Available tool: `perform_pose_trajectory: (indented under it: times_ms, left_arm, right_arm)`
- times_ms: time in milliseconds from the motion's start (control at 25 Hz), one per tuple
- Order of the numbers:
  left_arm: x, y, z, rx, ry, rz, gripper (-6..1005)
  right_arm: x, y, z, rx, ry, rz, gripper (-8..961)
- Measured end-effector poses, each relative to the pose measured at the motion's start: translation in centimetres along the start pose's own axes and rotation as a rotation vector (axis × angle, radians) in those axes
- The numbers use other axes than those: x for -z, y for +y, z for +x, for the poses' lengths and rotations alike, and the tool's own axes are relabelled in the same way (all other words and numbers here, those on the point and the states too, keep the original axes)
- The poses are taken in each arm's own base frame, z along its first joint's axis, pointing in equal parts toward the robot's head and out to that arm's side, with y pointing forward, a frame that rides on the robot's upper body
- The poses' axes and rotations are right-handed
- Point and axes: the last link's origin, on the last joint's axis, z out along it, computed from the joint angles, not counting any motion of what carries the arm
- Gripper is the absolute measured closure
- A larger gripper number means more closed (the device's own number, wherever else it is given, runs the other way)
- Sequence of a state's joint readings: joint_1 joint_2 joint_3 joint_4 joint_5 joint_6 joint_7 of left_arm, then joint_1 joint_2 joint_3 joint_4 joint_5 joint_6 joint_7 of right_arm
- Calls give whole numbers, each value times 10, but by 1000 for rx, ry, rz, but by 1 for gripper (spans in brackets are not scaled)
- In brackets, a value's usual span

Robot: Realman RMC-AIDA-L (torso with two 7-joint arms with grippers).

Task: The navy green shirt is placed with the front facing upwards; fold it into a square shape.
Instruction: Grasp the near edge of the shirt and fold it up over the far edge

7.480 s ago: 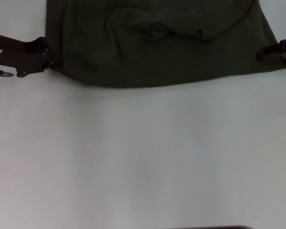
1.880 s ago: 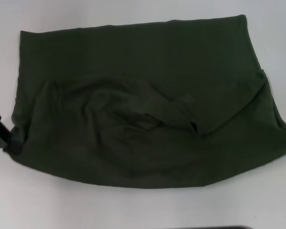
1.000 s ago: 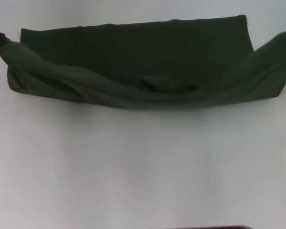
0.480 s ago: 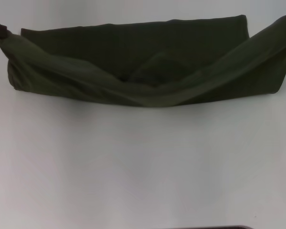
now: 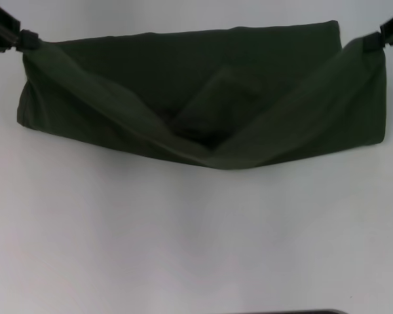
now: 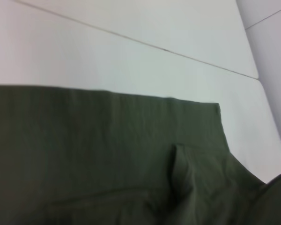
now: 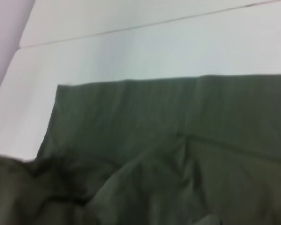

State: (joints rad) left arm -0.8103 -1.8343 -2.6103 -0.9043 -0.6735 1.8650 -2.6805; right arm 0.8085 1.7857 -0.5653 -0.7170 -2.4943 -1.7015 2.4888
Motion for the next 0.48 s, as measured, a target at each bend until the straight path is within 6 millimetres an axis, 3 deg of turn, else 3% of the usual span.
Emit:
perform_pose_trajectory:
  times_ms: [200,480]
  left_arm:
    - [-18,-2,17,18,34,106,971]
    - [-41,-13,27,58,82,217,971]
  right_arm:
    - [-12,-2,-17,-12,-113,43,929]
    - [-42,0,-28,8,-181,92,929]
